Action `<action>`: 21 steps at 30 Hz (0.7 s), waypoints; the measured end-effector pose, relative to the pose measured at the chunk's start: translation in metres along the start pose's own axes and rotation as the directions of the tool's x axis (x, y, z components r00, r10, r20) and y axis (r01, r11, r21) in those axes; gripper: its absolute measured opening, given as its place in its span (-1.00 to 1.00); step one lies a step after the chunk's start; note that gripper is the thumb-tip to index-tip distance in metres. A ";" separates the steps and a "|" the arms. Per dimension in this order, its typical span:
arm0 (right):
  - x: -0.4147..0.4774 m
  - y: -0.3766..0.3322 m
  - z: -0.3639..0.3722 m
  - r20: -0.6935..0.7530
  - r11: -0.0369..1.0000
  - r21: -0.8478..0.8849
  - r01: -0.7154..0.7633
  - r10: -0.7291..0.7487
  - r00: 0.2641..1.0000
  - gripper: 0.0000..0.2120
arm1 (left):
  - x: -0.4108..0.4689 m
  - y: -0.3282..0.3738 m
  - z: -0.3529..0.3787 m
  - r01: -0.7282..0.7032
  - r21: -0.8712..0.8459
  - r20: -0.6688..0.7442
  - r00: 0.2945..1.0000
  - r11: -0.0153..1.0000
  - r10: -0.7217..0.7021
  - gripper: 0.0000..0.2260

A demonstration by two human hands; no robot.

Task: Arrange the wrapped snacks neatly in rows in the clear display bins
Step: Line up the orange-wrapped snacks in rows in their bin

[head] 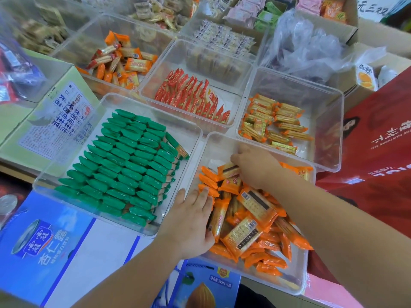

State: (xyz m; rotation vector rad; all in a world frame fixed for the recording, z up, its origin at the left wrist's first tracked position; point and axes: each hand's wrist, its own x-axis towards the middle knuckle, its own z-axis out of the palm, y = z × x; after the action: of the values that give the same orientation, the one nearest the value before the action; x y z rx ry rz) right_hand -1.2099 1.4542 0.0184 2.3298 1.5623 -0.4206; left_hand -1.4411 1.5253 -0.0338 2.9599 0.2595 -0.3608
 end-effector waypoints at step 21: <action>0.038 -0.038 -0.003 0.102 0.975 0.219 -0.030 0.008 0.995 -0.64 | 0.000 0.000 -0.001 -0.009 0.027 0.012 1.000 1.000 0.008 -0.25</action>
State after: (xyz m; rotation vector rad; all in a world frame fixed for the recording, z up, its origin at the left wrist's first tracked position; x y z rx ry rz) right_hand -1.2313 1.5011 0.0026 2.4401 1.5123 -0.7295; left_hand -1.4410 1.5258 -0.0330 2.9831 0.2426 -0.3833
